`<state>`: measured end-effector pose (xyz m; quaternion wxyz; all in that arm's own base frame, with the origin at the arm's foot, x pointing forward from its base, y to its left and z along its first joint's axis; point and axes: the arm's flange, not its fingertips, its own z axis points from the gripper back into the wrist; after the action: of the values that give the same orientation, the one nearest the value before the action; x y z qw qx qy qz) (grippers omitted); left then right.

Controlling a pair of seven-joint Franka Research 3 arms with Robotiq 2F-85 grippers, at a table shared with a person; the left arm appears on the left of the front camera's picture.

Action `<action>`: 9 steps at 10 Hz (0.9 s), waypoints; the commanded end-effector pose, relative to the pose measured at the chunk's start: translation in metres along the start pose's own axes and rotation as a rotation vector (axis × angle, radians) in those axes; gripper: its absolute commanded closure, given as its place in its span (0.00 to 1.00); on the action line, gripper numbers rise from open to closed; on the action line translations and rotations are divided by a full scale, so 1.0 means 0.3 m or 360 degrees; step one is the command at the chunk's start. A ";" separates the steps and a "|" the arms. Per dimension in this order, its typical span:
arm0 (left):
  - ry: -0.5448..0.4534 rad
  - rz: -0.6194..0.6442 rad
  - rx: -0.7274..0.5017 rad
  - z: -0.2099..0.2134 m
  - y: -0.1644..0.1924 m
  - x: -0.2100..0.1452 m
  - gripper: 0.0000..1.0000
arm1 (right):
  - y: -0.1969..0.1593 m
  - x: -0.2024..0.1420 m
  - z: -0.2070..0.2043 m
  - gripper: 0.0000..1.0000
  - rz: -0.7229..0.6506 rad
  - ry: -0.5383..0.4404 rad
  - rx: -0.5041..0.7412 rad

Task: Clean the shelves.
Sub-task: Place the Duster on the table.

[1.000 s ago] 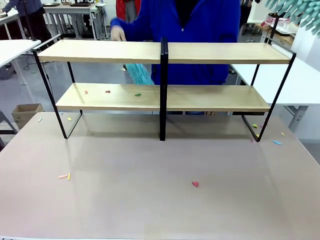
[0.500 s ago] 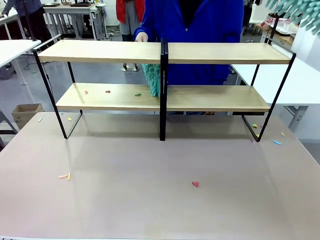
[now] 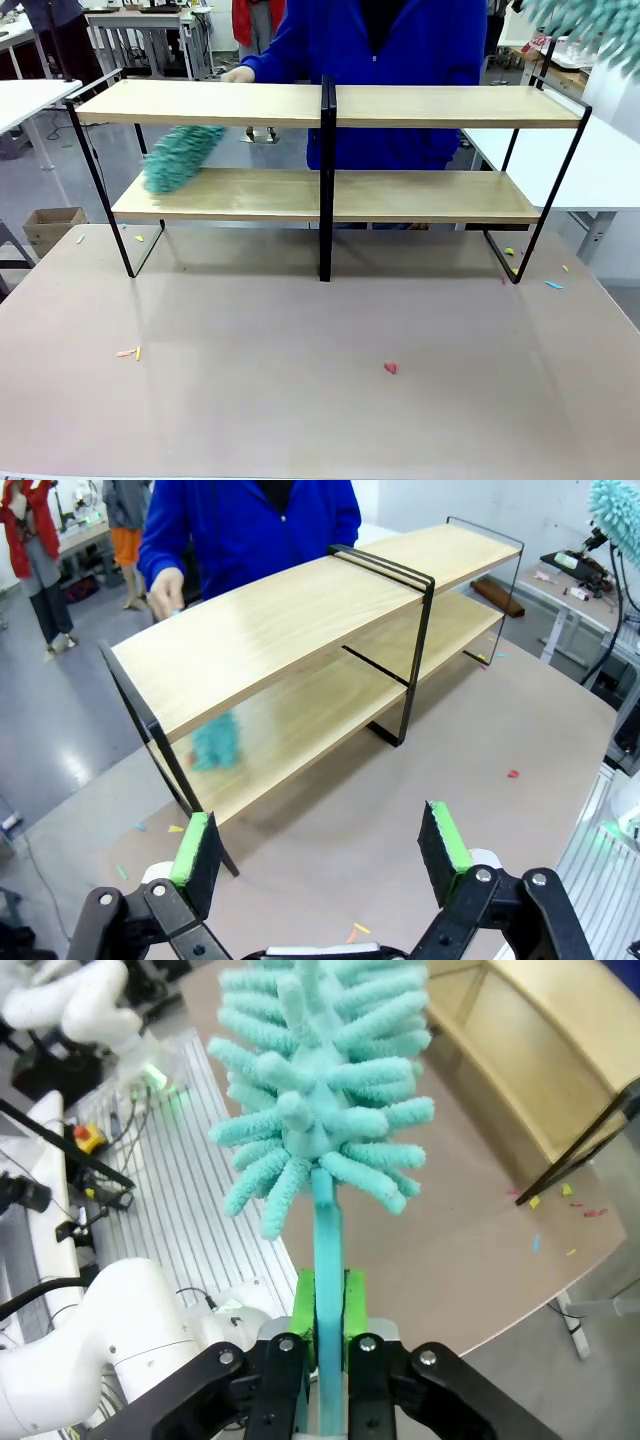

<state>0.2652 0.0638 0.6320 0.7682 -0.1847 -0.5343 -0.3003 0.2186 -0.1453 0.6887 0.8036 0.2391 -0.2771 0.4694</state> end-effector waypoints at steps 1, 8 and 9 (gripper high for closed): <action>0.0140 0.0151 -0.0218 -0.002 -0.045 -0.067 0.00 | -0.019 0.029 -0.196 0.88 0.0242 0.0196 0.0233; 0.0997 0.1910 -0.0791 -0.113 -0.204 -0.508 0.00 | -0.315 -0.105 -0.989 0.88 -0.0070 0.0748 0.0454; 0.0984 0.1906 -0.0636 -0.117 -0.206 -0.507 0.00 | -0.341 -0.115 -1.003 0.88 -0.0090 0.0795 0.0433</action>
<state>0.2423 0.0809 0.5012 0.8647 -0.4977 -0.0561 -0.0391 0.3507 -0.0168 0.4162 0.8114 0.2294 0.0046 0.5376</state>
